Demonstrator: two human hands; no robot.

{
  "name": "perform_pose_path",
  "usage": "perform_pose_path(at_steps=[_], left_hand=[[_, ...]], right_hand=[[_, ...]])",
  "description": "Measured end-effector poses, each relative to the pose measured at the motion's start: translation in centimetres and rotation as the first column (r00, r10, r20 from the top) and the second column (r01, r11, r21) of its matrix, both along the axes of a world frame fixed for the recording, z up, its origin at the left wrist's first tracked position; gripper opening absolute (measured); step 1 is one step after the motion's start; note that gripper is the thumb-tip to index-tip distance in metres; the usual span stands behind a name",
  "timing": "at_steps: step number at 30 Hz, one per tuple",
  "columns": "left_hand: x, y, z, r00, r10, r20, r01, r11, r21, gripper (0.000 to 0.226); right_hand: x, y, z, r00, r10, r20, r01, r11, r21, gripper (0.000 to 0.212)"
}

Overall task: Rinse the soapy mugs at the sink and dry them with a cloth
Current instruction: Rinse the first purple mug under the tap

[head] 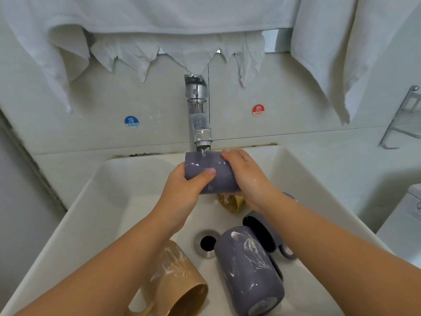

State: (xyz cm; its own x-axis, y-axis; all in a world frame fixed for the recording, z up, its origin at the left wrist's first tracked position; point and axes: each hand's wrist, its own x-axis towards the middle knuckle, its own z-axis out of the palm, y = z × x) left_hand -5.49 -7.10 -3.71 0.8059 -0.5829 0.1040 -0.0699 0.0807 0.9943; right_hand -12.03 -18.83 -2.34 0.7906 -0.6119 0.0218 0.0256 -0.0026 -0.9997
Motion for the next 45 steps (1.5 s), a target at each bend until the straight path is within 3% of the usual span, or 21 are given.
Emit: perform_pose_path(at_steps=[2, 6, 12, 14, 17, 19, 23, 26, 29, 33, 36, 40, 45], left_hand=[[0.1, 0.1, 0.1, 0.999, 0.039, -0.024, -0.039, 0.999, -0.019, 0.018], [0.9, 0.2, 0.1, 0.951, 0.208, -0.227, -0.216, 0.976, -0.009, 0.031], [1.1, 0.6, 0.5, 0.891, 0.265, -0.368, -0.303, 0.952, -0.049, 0.028], [1.4, 1.1, 0.6, 0.878, 0.227, -0.422, -0.287, 0.954, -0.083, 0.037], [0.9, 1.4, 0.5, 0.875, 0.07, -0.478, -0.123, 0.989, -0.082, 0.023], [0.5, 1.2, 0.3, 0.899, 0.038, -0.436, -0.068, 0.996, -0.055, 0.023], [0.7, 1.0, 0.1, 0.965, 0.117, -0.233, -0.117, 0.993, 0.014, 0.029], [0.9, 1.0, 0.0, 0.975, 0.19, -0.118, -0.185, 0.981, 0.053, 0.031], [1.0, 1.1, -0.2, 0.976, 0.21, -0.063, -0.207, 0.977, 0.046, 0.03], [1.0, 1.2, -0.7, 0.975, 0.209, 0.077, -0.211, 0.977, 0.019, 0.026], [0.6, 1.2, -0.9, 0.955, 0.209, 0.213, -0.218, 0.976, 0.021, 0.025], [0.7, 1.5, -0.8, 0.961, 0.183, 0.206, -0.193, 0.981, 0.029, 0.028], [0.6, 1.5, -1.1, 0.961, 0.147, 0.236, -0.153, 0.988, 0.01, 0.025]], right_hand=[[-0.1, 0.1, -0.2, 1.0, 0.025, -0.007, -0.026, 0.999, -0.039, 0.025], [-0.1, 0.7, -0.5, 0.997, 0.075, 0.023, -0.072, 0.991, -0.111, 0.023], [-0.1, 1.3, -0.6, 0.993, 0.101, 0.058, -0.085, 0.97, -0.227, 0.026], [0.0, 1.5, -0.7, 0.987, 0.151, 0.052, -0.134, 0.963, -0.234, 0.025], [0.0, 1.4, -0.8, 0.985, 0.173, 0.015, -0.163, 0.954, -0.251, 0.031], [0.1, 1.4, -0.7, 0.991, 0.131, 0.02, -0.123, 0.969, -0.212, 0.031], [0.3, 1.8, -0.1, 0.998, 0.034, -0.049, -0.038, 0.995, -0.089, 0.019], [0.5, 1.8, 0.0, 0.991, 0.045, -0.13, -0.041, 0.999, 0.035, 0.031], [0.3, 1.9, -0.3, 0.983, 0.149, -0.112, -0.127, 0.975, 0.181, 0.042], [0.5, 2.0, -0.8, 0.974, 0.1, -0.205, -0.074, 0.989, 0.131, 0.045], [0.5, 2.0, -0.6, 0.965, 0.109, -0.238, -0.055, 0.972, 0.226, 0.044], [0.2, 1.5, -0.6, 0.977, 0.148, -0.153, -0.11, 0.967, 0.23, 0.039], [0.5, 2.1, -0.7, 0.98, 0.082, -0.183, -0.057, 0.989, 0.137, 0.062]])
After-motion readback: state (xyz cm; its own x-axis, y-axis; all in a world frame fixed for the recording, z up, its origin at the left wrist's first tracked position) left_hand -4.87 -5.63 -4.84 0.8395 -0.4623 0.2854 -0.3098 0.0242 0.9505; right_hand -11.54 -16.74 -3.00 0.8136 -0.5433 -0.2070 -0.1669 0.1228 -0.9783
